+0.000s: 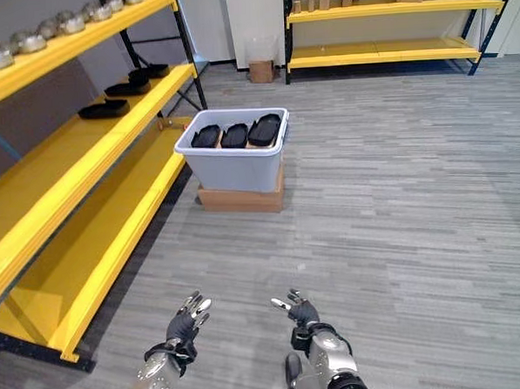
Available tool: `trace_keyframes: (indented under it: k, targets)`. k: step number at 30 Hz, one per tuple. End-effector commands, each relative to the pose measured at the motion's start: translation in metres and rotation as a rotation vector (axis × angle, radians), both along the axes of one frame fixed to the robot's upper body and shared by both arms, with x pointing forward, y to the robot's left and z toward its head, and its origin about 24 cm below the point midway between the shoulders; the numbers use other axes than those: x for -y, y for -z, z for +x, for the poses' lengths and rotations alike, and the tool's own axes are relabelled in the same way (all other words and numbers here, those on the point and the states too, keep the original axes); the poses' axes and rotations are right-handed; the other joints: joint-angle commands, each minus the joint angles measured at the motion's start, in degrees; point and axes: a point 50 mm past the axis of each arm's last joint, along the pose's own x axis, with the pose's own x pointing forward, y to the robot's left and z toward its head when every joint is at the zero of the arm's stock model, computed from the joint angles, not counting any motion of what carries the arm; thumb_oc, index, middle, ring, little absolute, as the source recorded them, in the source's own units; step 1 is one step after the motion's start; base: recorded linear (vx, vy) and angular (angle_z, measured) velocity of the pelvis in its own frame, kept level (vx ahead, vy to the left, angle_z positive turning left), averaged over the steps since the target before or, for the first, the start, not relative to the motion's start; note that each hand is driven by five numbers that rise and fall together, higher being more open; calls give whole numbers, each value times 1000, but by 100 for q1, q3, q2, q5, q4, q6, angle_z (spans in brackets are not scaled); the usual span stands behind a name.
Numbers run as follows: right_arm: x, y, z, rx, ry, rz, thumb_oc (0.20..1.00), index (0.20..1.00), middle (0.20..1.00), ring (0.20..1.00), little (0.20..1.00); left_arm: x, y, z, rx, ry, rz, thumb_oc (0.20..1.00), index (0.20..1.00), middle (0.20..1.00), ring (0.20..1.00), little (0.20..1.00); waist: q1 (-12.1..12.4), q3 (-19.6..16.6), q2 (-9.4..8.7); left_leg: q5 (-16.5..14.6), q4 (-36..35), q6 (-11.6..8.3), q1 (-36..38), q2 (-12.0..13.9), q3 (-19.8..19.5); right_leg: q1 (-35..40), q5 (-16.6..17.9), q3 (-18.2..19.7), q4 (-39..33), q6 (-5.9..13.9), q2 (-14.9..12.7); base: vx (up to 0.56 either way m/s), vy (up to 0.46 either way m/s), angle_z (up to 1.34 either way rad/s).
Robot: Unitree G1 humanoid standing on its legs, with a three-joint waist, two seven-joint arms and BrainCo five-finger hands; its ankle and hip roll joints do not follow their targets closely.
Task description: Move parts from the plastic box to the shelf.
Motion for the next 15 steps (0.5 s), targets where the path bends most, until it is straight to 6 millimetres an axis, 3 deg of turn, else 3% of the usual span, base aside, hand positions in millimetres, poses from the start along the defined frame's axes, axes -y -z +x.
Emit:
trace_keyframes:
  k: [1, 4, 7, 8, 9, 10, 11, 12, 15]
  targets:
    - [-18, -17, 20, 114, 6, 57, 1000, 1000, 1000, 1000, 1000, -2, -22, 26, 144, 25, 49, 1000, 1000, 1000, 1000, 1000, -116, 125, -66, 1705, -642, 272, 414, -835, 138, -215, 671, 302, -548, -340, 29, 467, -89, 10]
    - [-7, -12, 13, 95, 30, 42, 1000, 1000, 1000, 1000, 1000, -2, -24, 27, 157, 35, 59, 1000, 1000, 1000, 1000, 1000, -128, 0, -218, 1749, -35, 243, 219, -843, 114, 0, 636, 494, -541, -379, 29, 328, -95, 17]
    - [-7, -12, 13, 95, 30, 42, 1000, 1000, 1000, 1000, 1000, -2, -24, 27, 156, 35, 59, 1000, 1000, 1000, 1000, 1000, -128, -2, -201, 1728, -35, 242, 231, -824, 115, 11, 619, 491, -543, -379, 48, 134, -109, -9]
    - [5, -10, 5, 84, 62, 24, 1000, 1000, 1000, 1000, 1000, 0, -29, 29, 175, 52, 64, 1000, 1000, 1000, 1000, 1000, 203, 337, -1016, 1345, 3298, -190, -1249, -1359, 327, 850, 634, 733, -743, -310, -522, 461, -427, -4]
    - [8, -7, -1, 69, 69, 19, 1000, 1000, 1000, 1000, 1000, -2, -27, 26, 164, 64, 76, 1000, 1000, 1000, 1000, 1000, 399, 499, -1383, 1113, 4168, -316, -1936, -1427, 454, 1257, 603, 773, -899, -254, -783, 478, -455, 66]
    - [7, -6, -2, 68, 74, 20, 1000, 1000, 1000, 1000, 1000, -2, -24, 24, 153, 70, 76, 1000, 1000, 1000, 1000, 1000, 426, 591, -1415, 1065, 4057, -305, -2286, -1203, 567, 1366, 564, 743, -924, -263, -799, 205, -160, 81]
    - [7, -6, -2, 68, 75, 21, 1000, 1000, 1000, 1000, 1000, -2, -24, 24, 154, 70, 77, 1000, 1000, 1000, 1000, 1000, 444, 589, -1404, 1036, 4079, -307, -2290, -1181, 577, 1364, 553, 756, -924, -267, -780, 151, -25, 37]
    - [9, -8, 0, 76, 81, 16, 1000, 1000, 1000, 1000, 1000, -1, -23, 22, 148, 74, 67, 1000, 1000, 1000, 1000, 1000, 509, 657, -1447, 1066, 3143, -260, -2640, -805, 688, 1426, 521, 781, -924, -295, -743, 182, 32, -20]
    - [7, -6, -2, 65, 100, 34, 1000, 1000, 1000, 1000, 1000, -3, -21, 18, 145, 80, 62, 1000, 1000, 1000, 1000, 1000, 646, 711, -1335, 1177, 676, 168, -2668, -411, 695, 1531, 392, 811, -924, -313, -510, 303, 130, -64]
